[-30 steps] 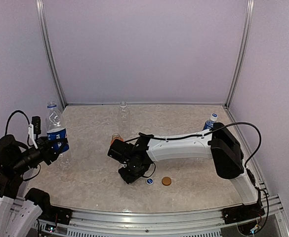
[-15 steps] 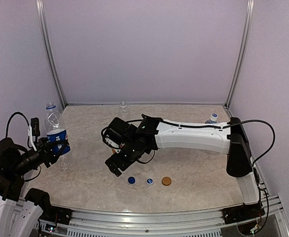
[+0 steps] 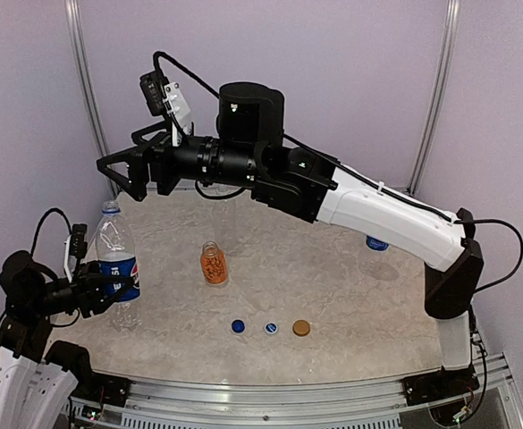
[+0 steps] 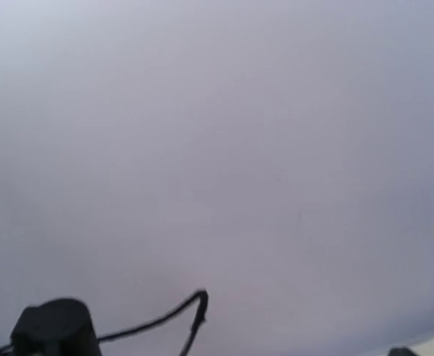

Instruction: Unscrew the bottle caps

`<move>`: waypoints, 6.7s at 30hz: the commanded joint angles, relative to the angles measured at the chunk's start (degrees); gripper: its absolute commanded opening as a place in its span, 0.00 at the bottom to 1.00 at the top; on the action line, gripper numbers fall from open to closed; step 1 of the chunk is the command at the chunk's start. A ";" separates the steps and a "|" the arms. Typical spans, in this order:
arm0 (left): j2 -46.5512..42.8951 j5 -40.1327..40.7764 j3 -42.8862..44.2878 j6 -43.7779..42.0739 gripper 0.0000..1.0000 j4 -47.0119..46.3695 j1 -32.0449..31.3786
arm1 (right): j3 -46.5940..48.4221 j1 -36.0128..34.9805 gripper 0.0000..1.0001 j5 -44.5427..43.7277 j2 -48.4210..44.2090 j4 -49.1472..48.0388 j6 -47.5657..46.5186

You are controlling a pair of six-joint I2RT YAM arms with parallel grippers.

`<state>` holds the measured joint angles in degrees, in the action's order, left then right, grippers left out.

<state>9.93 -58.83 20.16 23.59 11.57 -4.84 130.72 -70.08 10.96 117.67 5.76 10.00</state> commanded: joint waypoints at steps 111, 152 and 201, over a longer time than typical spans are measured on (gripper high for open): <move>3.02 5.42 -1.27 2.60 0.99 -1.79 4.44 | -35.20 27.13 0.99 -14.76 -11.20 -5.87 -7.35; 0.45 5.92 -1.00 1.81 0.99 -0.85 4.07 | -54.65 50.28 0.32 -22.16 -33.51 35.94 5.89; 33.72 25.69 37.61 -47.65 0.80 32.03 -21.16 | -14.51 3.95 0.00 12.70 -10.52 9.49 7.30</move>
<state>43.29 -34.04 56.71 -24.84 46.65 -25.28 118.04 -65.63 21.82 108.95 18.92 16.23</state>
